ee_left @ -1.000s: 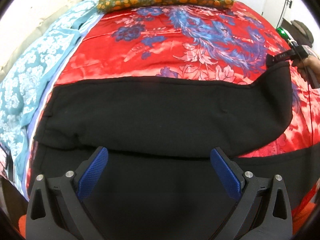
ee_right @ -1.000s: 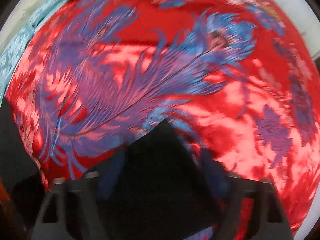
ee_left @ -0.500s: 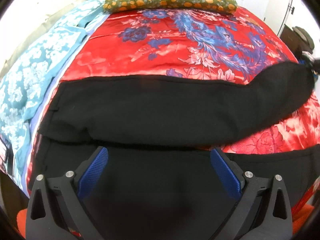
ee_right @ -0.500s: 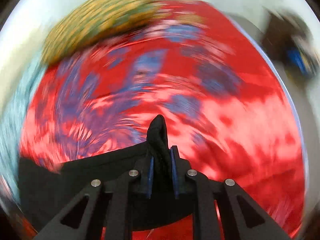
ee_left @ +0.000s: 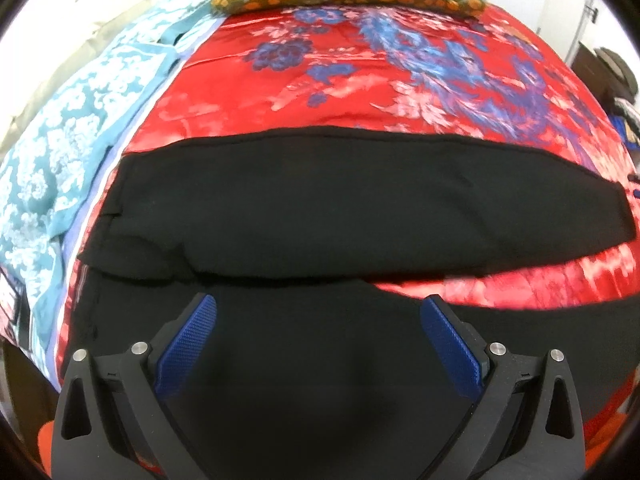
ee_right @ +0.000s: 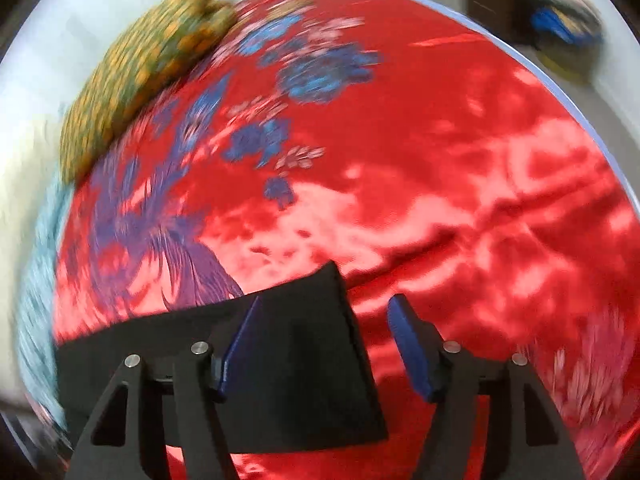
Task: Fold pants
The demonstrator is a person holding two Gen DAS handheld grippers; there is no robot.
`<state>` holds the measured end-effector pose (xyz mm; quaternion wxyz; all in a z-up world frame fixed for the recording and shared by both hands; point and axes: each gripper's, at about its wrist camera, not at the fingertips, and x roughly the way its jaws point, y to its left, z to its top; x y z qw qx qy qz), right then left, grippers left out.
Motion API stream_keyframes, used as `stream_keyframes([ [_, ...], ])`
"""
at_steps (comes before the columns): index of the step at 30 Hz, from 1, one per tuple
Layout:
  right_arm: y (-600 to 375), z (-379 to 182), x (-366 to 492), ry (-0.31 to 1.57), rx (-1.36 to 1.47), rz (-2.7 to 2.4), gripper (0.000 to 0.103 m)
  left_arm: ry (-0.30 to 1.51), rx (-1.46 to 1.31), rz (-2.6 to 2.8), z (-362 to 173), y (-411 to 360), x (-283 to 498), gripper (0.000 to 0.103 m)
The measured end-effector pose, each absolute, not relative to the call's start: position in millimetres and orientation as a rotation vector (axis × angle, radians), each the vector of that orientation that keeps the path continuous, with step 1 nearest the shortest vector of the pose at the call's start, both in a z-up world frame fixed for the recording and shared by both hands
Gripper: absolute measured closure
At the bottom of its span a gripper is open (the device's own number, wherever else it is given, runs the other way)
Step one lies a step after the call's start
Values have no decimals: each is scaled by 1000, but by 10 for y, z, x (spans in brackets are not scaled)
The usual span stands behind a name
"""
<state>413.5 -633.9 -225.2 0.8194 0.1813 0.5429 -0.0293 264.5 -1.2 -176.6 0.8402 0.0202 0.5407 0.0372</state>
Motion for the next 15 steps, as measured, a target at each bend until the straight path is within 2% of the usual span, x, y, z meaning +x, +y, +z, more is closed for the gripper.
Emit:
stream_keyframes([
  [3, -6233, -2506, 4339, 1248, 264, -59, 37, 1134, 3, 110, -1768, 127, 2755, 1],
  [4, -6185, -2640, 4411, 1308, 259, -49, 42, 1130, -11, 125, -1766, 194, 2789, 1],
  [5, -6126, -2683, 4445, 1338, 235, -37, 73, 1127, -17, 138, -1769, 239, 2798, 1],
  [6, -6033, -2645, 4488, 1341, 147, -60, 92, 1122, -24, 152, -1766, 291, 2808, 1],
  [12, -5833, -1641, 4784, 995, 50, -108, 95, 1041, -91, 267, -1753, 580, 2884, 1],
  [15, -5765, -1566, 5046, 924, -4, -170, 94, 1011, -108, 278, -1782, 604, 2938, 1],
])
